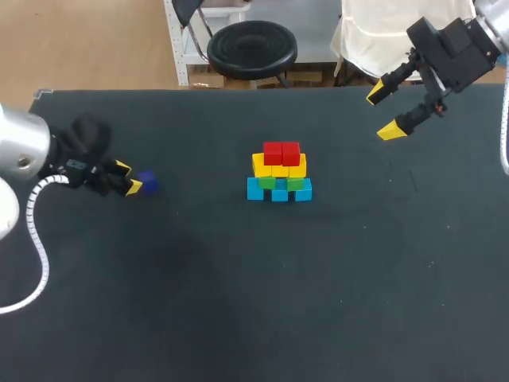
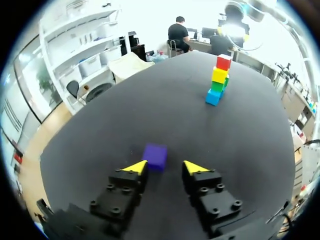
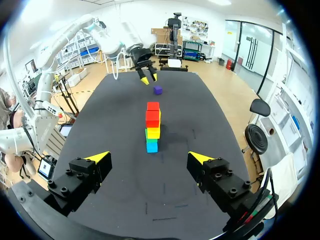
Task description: Place the blue cubes, place green cubes on the blue cubes, place the yellow cubes on the green cubes, then place the red cubes on the yellow cubes, and place purple cube on the red cubes.
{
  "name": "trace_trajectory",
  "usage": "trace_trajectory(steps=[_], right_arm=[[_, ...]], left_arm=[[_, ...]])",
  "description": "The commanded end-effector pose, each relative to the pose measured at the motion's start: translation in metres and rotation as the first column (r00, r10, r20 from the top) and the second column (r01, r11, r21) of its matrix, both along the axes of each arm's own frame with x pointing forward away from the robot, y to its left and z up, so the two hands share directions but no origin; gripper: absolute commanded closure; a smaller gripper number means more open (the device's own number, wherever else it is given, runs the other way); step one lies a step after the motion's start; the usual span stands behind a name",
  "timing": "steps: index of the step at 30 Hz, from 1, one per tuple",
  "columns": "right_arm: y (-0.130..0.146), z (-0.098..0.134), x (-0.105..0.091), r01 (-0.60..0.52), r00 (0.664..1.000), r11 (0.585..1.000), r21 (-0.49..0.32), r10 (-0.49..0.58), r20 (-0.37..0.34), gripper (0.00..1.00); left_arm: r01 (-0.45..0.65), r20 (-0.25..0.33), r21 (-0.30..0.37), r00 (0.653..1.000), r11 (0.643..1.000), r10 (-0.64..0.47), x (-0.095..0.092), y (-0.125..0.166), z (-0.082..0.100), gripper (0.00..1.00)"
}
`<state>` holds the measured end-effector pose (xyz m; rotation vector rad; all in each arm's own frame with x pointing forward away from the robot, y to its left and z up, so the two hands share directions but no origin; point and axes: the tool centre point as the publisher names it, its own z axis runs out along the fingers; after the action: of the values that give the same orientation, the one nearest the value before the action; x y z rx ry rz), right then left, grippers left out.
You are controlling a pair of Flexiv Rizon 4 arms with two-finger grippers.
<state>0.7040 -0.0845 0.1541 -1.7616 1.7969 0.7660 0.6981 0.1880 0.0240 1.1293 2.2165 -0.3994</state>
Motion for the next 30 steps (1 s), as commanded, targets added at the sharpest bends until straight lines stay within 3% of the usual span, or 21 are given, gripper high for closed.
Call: trace_trajectory(steps=[1, 19, 30], right_arm=[[0.000, 0.000, 0.000, 0.001, 1.000, 1.000, 0.000, -0.001, 0.001, 0.00], [0.000, 0.000, 0.000, 0.001, 1.000, 1.000, 0.000, -0.001, 0.001, 0.00], [0.000, 0.000, 0.000, 0.001, 1.000, 1.000, 0.000, -0.001, 0.001, 0.00]], left_arm=[[0.013, -0.025, 0.007, 1.000, 1.000, -0.013, 0.013, 0.004, -0.008, 0.00], [0.071, -0.056, -0.007, 0.996, 0.997, -0.071, 0.021, 0.001, -0.026, 0.00], [0.096, -0.034, 0.010, 0.995, 0.995, -0.095, 0.031, -0.002, -0.030, 0.00]])
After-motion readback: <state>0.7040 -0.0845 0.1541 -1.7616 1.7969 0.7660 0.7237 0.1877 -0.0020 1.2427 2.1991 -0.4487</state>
